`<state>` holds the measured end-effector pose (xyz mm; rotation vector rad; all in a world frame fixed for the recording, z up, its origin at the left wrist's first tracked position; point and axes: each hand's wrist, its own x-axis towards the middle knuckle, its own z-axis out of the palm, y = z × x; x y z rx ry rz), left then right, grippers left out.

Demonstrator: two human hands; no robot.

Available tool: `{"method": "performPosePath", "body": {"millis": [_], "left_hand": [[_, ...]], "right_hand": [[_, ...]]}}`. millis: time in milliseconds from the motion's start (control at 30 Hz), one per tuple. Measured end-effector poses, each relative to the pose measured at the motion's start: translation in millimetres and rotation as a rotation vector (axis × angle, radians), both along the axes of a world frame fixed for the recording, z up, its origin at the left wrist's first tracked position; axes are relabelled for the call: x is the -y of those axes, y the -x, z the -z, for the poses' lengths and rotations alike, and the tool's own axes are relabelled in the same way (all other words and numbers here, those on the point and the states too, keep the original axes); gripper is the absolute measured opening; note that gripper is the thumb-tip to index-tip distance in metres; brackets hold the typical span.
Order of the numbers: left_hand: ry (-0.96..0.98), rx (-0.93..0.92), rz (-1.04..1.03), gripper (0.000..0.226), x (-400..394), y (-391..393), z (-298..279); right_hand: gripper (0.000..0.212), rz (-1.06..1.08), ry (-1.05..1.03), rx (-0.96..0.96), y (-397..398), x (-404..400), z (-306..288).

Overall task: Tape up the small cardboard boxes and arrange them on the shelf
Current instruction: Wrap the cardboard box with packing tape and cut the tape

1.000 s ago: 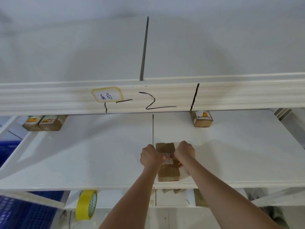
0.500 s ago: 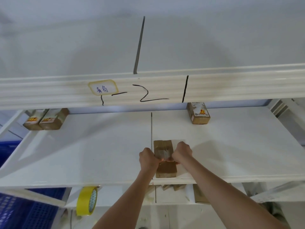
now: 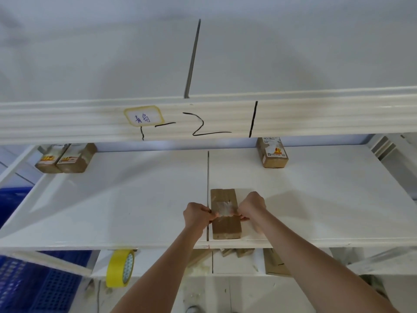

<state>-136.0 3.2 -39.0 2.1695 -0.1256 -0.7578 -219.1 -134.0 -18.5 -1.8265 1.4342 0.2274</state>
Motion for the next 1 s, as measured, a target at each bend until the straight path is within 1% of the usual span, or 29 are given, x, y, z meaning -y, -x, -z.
{"method": "performPosePath", "body": {"millis": [67, 100, 133, 233, 333, 433, 533, 633, 700, 767, 933, 1000], "left_hand": [[-0.031, 0.005, 0.008, 0.014, 2.6, 1.6, -3.4], [-0.053, -0.003, 0.013, 0.016, 4.9, 1.4, -8.4], [-0.074, -0.011, 0.027, 0.024, 7.4, 0.2, -12.6], [-0.132, 0.008, 0.120, 0.044, 12.8, -3.7, -23.3], [-0.153, 0.028, 0.149, 0.055, 11.9, -1.6, -19.1], [-0.148, 0.062, 0.142, 0.052, 11.1, -0.1, -7.8], [-0.147, 0.037, 0.118, 0.049, 11.8, -2.5, -4.0], [-0.160, 0.007, 0.137, 0.051, 14.9, -8.3, -8.7], [-0.140, 0.004, 0.132, 0.047, 18.1, -13.4, -13.2], [-0.141, 0.012, 0.120, 0.045, 19.6, -17.7, -13.9], [-0.181, 0.089, 0.146, 0.046, 23.0, -18.2, -6.5], [-0.215, 0.116, 0.162, 0.047, 24.2, -17.6, -3.8]], "right_hand": [[0.033, -0.045, 0.102, -0.019, -2.7, -5.8, 0.6], [0.035, -0.081, 0.139, -0.023, -4.2, -8.5, -1.4], [0.036, -0.120, 0.154, -0.025, -5.9, -10.7, -4.2], [0.031, -0.204, 0.078, -0.031, -6.5, -8.7, -17.9], [0.036, -0.180, -0.013, -0.007, -2.0, -4.9, -21.1], [0.033, -0.118, 0.028, -0.019, -1.0, -6.1, -8.3], [0.027, -0.083, 0.113, -0.035, -3.9, -10.4, -2.4], [0.021, -0.102, 0.020, -0.040, -6.4, -6.7, -8.9], [0.028, -0.109, -0.033, -0.057, -8.1, -3.6, -15.8], [0.035, -0.084, -0.042, -0.061, -9.6, -3.6, -17.9], [0.028, -0.035, -0.046, -0.097, -15.9, -0.9, -11.4], [0.029, -0.047, -0.028, -0.118, -19.9, 0.1, -11.9]]}}
